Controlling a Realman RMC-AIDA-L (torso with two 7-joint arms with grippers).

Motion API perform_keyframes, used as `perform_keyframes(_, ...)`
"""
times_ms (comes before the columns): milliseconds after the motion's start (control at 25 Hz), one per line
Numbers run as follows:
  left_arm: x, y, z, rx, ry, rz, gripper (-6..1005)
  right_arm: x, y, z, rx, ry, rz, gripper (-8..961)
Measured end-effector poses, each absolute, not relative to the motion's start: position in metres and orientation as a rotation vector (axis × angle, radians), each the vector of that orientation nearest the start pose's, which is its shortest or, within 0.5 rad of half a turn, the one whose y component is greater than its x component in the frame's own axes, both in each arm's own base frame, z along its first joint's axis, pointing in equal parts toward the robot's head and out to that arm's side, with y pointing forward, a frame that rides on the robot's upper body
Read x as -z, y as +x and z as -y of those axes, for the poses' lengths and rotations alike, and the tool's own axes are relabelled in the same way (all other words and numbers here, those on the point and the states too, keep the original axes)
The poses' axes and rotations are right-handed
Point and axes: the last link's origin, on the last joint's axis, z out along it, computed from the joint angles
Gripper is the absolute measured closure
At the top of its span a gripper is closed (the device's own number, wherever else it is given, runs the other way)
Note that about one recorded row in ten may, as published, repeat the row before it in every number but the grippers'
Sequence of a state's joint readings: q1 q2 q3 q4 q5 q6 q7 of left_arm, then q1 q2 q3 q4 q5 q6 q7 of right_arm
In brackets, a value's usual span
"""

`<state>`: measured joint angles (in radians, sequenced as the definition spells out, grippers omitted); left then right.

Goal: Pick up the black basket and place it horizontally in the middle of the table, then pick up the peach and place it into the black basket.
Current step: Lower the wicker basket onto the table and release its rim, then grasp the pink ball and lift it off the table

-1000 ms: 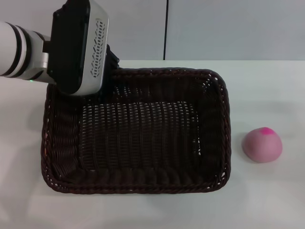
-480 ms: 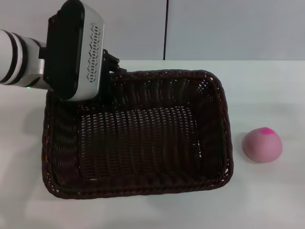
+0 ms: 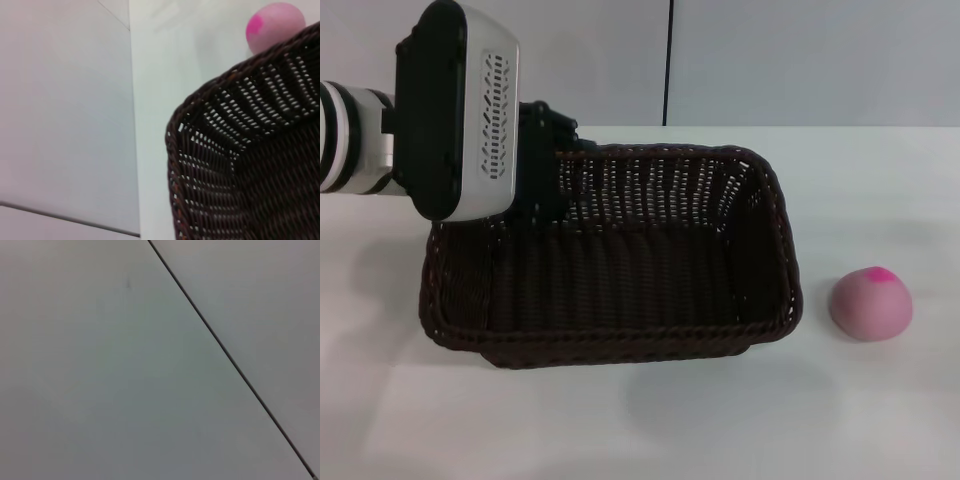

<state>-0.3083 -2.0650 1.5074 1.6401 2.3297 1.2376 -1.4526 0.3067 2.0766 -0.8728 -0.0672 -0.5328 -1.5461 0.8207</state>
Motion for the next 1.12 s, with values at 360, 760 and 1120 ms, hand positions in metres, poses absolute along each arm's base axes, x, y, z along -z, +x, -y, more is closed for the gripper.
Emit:
perform_keyframes(360, -0.044, -0.151, -0.338, 0.059, -2.462, -0.43, 518, -0.054, 0.346, -0.263, -1.271, -1.467, -0.652, 254)
perform_keyframes(760, -0.059, -0.198, -0.269, 1.066, -2.225, 0.011, 517, -0.138, 0.324, -0.245, -1.128, -2.084, -0.717, 256)
perform_keyframes(1120, -0.035, -0.257, -0.245, 1.187, -2.09, 0.21, 517, -0.176, 0.288, -0.272, -0.561, -2.287, -1.275, 267)
